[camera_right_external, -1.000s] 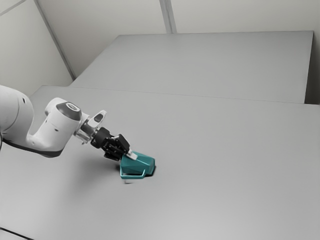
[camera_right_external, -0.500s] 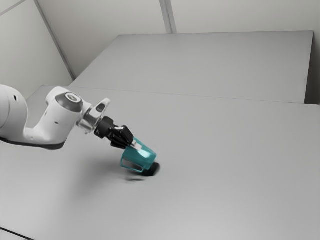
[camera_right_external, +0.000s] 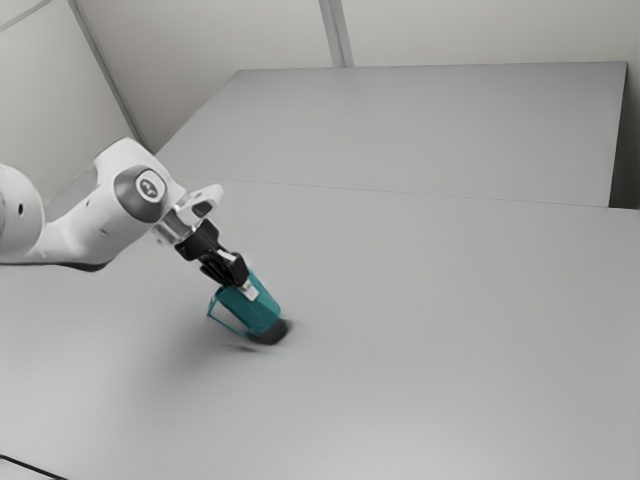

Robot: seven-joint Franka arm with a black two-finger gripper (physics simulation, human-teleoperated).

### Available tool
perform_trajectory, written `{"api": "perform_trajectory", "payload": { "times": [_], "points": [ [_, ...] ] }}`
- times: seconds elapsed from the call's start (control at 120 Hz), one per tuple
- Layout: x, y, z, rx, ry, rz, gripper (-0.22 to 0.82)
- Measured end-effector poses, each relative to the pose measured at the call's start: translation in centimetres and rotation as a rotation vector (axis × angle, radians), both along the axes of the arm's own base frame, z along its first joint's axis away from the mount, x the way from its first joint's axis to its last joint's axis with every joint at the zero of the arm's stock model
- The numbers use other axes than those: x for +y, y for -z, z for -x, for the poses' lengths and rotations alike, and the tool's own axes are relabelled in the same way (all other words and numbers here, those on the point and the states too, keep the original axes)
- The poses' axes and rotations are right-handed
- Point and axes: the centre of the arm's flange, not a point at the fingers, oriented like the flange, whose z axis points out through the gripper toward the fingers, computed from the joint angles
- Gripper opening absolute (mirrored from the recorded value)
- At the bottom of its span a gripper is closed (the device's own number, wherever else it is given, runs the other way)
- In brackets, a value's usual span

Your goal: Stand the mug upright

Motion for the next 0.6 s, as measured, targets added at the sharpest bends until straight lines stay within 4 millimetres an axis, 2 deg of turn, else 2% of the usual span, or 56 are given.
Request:
{"api": "perform_trajectory", "payload": {
  "times": [0.208,0.333,0.4,0.533,0.6],
  "points": [
    [0.2,-1.6,-1.4,-0.014,0.067,-0.219,-0.17],
    [-1.2,-2.2,-2.3,-0.021,0.085,-0.285,-0.17],
    [-3.3,-2.3,-2.8,-0.026,0.115,-0.311,-0.17],
    [-11.0,-1.2,-2.5,-0.021,0.232,-0.348,-0.17],
    [-13.2,-0.5,-2.5,-0.014,0.267,-0.372,-0.17]
  ]
}}
